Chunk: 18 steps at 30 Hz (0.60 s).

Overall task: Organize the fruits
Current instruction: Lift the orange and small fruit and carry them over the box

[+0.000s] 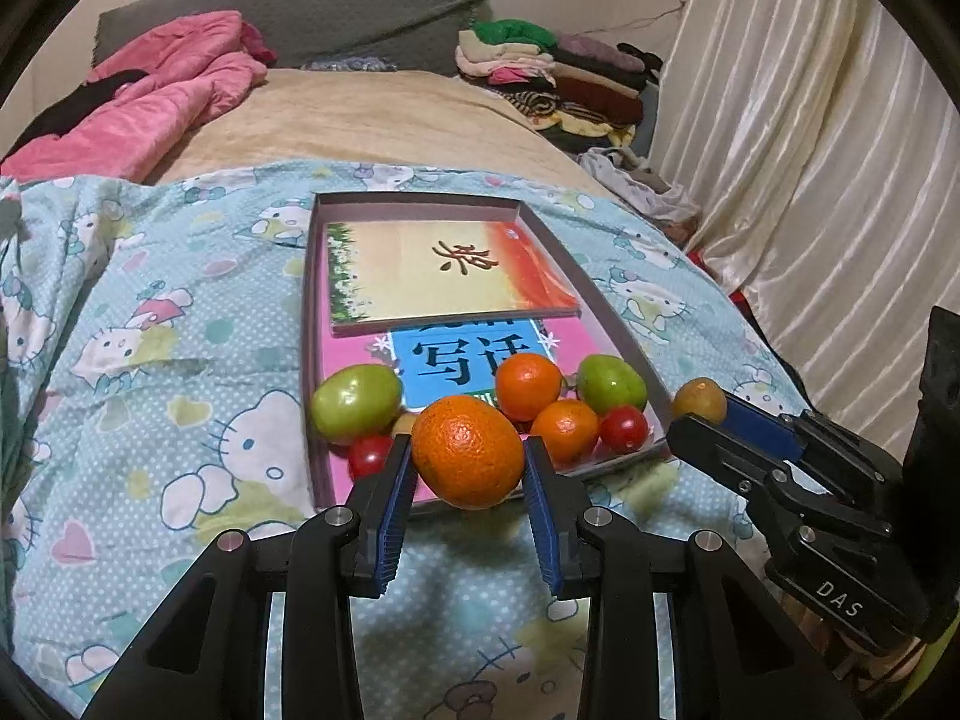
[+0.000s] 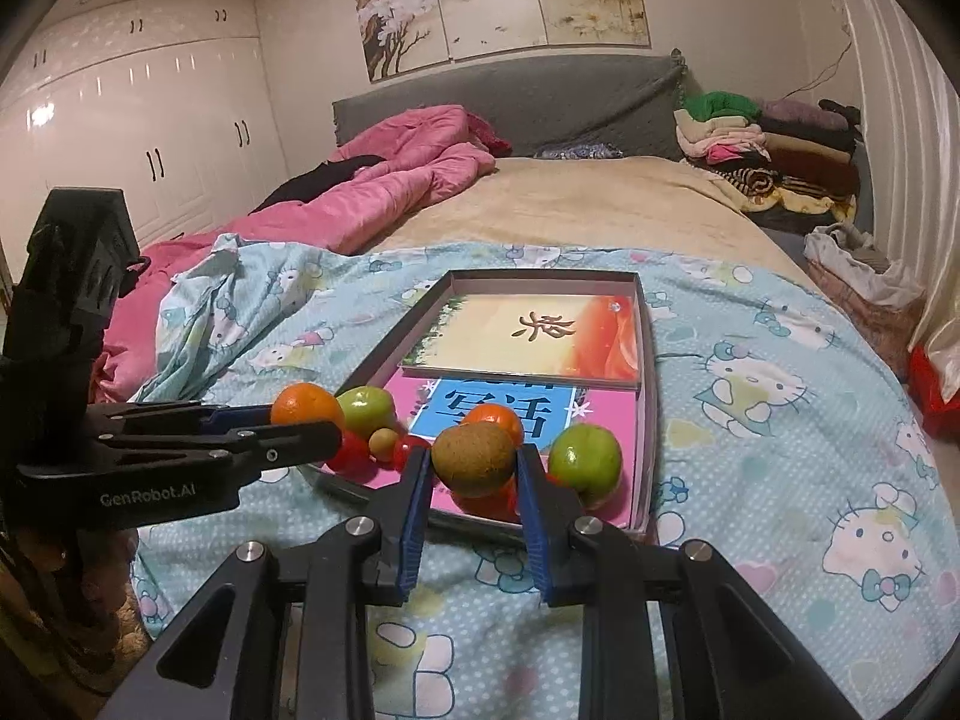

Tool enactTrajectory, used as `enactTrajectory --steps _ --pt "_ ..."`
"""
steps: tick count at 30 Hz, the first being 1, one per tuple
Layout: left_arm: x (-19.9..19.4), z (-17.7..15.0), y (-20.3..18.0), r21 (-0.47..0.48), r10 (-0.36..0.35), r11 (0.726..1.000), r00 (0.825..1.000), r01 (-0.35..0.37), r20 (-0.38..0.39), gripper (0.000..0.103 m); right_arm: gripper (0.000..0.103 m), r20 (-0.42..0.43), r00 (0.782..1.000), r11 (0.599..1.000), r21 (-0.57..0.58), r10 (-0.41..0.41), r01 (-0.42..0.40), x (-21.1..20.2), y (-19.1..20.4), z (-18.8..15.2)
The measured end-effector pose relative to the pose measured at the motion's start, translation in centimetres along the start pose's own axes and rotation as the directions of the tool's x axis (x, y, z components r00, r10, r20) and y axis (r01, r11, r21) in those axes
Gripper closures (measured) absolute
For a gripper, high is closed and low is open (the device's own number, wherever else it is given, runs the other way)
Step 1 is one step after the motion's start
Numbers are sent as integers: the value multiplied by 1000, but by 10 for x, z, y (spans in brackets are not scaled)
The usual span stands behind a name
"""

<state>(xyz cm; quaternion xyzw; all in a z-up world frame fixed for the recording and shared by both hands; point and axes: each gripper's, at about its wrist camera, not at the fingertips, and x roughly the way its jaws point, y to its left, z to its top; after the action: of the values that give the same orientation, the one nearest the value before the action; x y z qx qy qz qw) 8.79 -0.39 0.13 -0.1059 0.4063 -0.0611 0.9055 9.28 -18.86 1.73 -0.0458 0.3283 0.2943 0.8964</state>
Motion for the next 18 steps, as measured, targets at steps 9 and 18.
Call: enactTrajectory --steps 9,18 --pt "14 -3 -15 28 -3 1000 999 4 -32 67 74 -5 1000 999 27 -24 24 3 -10 0" --pt "29 -5 -11 20 17 1000 998 -16 -61 67 74 -21 998 996 63 -60 62 8 -25 0"
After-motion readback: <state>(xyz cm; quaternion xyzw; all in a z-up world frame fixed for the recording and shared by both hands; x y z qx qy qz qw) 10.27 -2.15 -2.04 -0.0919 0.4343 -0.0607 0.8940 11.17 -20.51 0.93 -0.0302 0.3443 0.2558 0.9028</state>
